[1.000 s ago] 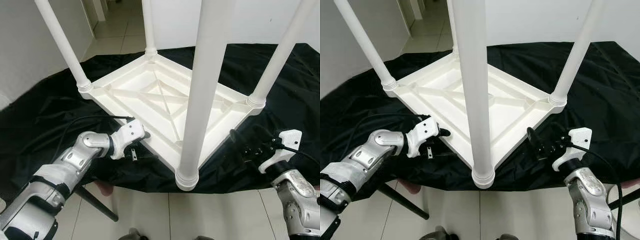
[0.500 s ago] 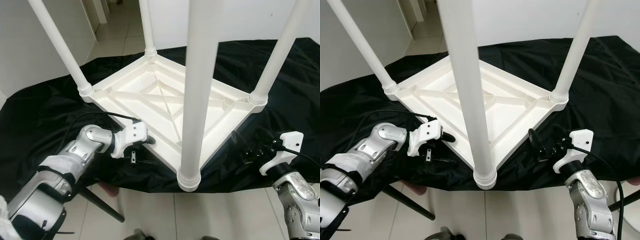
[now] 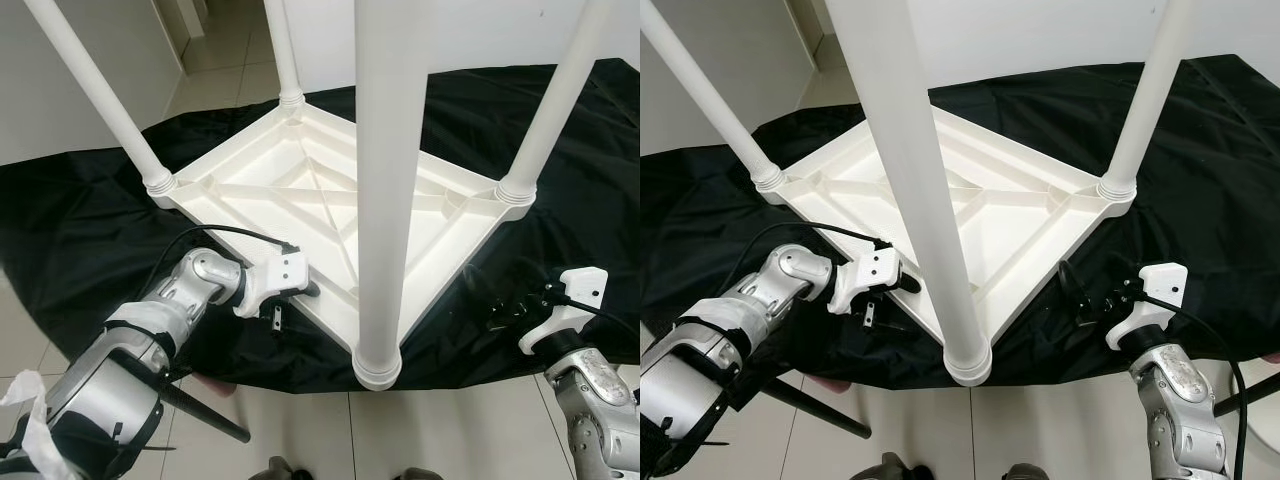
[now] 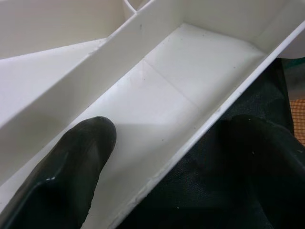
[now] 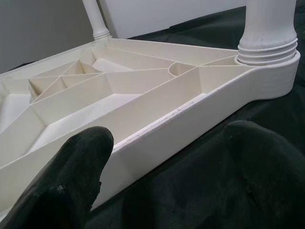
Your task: Building children table
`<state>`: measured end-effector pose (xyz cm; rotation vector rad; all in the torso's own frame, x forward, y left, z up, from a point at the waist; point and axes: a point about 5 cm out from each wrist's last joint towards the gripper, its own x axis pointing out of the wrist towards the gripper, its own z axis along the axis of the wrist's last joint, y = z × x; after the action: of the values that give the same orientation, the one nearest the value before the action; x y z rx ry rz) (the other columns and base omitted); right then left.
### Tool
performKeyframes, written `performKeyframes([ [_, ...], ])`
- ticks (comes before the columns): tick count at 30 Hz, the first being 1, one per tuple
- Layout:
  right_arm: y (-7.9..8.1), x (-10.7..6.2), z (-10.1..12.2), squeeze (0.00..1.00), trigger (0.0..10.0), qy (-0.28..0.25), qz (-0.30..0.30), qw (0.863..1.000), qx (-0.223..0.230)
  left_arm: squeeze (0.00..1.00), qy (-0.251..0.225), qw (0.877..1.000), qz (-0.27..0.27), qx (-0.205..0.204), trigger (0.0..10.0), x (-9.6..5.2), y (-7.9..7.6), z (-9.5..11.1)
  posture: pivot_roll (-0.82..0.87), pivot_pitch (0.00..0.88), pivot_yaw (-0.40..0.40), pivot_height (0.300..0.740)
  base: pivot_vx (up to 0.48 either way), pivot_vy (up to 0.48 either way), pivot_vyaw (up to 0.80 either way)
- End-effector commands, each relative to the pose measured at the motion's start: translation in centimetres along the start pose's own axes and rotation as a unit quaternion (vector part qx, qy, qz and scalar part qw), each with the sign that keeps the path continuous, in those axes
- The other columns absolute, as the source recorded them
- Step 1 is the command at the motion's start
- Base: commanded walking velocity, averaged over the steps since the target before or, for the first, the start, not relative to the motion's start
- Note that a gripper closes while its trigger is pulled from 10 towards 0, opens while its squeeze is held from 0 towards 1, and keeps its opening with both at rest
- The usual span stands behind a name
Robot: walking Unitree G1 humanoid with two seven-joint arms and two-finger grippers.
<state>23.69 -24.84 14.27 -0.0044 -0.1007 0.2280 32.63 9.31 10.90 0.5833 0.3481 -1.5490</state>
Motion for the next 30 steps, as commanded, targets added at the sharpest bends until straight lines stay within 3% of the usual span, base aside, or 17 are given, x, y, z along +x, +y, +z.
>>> performKeyframes([
  [1,0.2,0.0,-0.1,0.00,10.0,0.005,0.001,1.000,0.002,0.00,0.034,0.998,-0.014,-0.041,9.1,0.3,-0.9,-2.0,-0.16,0.085,0.169,0.740,0.000,0.000,0.00],
  [2,0.2,0.0,-0.1,0.00,10.0,0.005,0.001,1.000,0.001,0.00,0.027,0.999,-0.008,-0.044,2.9,0.2,-0.7,-1.9,-0.15,0.082,0.168,0.740,0.000,0.000,0.00],
  [3,0.2,0.0,-0.1,0.00,10.0,0.005,0.000,1.000,0.001,0.00,0.022,0.999,-0.003,-0.046,2.9,0.1,-0.6,-1.8,-0.15,0.082,0.168,0.740,0.000,0.000,0.00],
  [4,0.2,0.0,-0.2,0.00,10.0,0.006,-0.001,1.000,0.001,0.00,0.016,0.999,0.002,-0.048,0.0,0.0,-0.4,-1.7,-0.15,0.080,0.168,0.740,0.000,0.000,0.00],
  [16,0.4,0.4,-0.4,0.00,10.0,0.005,-0.004,1.000,0.004,0.00,-0.055,0.991,0.091,-0.076,0.2,-0.2,1.0,-0.6,-0.15,0.078,0.169,0.740,0.000,0.000,0.00],
  [20,0.5,0.7,-0.4,0.00,10.0,0.003,-0.002,1.000,0.004,0.00,-0.107,0.982,0.130,-0.081,0.0,0.8,1.2,0.5,-0.14,0.076,0.154,0.740,0.000,0.000,0.00],
  [27,0.4,1.2,-0.5,0.00,10.0,0.000,-0.012,1.000,0.005,0.00,-0.161,0.970,0.162,-0.085,0.0,2.2,1.4,2.4,-0.13,0.075,0.146,0.740,0.000,0.000,0.00],
  [28,0.4,1.3,-0.5,0.00,10.0,-0.001,-0.013,1.000,0.006,0.00,-0.169,0.968,0.165,-0.084,1.5,2.6,1.3,2.9,-0.13,0.073,0.140,0.740,0.000,0.000,0.00],
  [30,0.4,1.3,-0.4,0.00,10.0,-0.002,-0.013,1.000,0.006,0.00,-0.175,0.967,0.166,-0.084,1.5,2.9,1.3,3.2,-0.13,0.073,0.140,0.740,0.000,0.000,0.00],
])
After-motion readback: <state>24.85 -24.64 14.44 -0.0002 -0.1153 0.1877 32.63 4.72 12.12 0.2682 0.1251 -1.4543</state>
